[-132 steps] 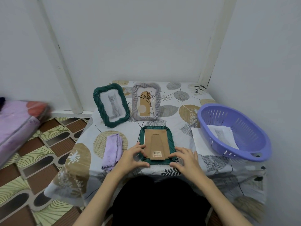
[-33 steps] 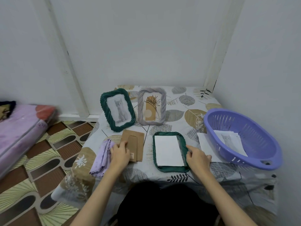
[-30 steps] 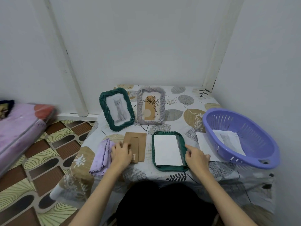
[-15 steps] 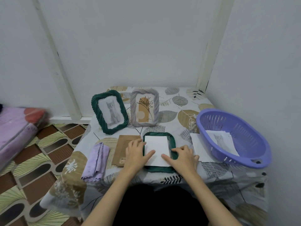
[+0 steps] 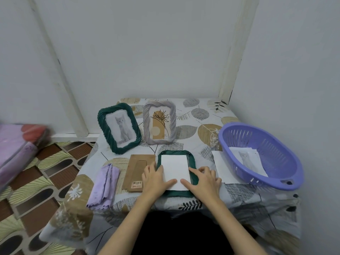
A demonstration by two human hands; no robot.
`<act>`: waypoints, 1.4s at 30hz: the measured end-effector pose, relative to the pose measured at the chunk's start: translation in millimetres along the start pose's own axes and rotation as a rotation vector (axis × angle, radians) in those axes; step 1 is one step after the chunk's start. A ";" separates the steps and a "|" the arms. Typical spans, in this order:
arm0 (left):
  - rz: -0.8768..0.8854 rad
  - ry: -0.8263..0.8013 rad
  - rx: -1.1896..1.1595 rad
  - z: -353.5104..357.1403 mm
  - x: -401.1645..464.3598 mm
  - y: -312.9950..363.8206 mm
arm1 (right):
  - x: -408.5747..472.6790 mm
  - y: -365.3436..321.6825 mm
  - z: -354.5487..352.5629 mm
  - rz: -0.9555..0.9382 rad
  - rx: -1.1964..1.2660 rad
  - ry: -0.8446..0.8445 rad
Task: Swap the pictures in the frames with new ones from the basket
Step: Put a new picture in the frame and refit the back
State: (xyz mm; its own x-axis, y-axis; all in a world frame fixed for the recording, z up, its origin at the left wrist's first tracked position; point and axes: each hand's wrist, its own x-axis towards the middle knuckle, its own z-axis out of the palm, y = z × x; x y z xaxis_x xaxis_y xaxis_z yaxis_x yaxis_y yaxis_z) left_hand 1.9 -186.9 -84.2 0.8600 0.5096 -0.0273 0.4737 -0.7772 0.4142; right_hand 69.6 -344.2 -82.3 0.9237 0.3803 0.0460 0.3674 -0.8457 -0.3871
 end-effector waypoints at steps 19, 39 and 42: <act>0.044 0.128 -0.281 -1.2 -2.1 4.8 | -1.5 5.2 6.8 -0.043 -0.041 0.038; 0.119 -0.143 -1.166 -29.2 21.1 73.7 | 4.2 96.6 -124.8 -0.093 -0.043 -0.092; 0.100 -0.289 -1.245 -17.0 25.7 96.7 | 5.1 105.4 -129.7 -0.148 0.084 -0.048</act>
State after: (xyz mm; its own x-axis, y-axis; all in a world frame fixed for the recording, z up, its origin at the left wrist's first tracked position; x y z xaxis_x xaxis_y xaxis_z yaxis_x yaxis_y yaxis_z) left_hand 66.6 -242.7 -29.4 0.9653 0.2493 -0.0772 0.0430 0.1401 0.9892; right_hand 127.1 -479.9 -3.4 0.8534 0.5172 0.0652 0.4868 -0.7458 -0.4548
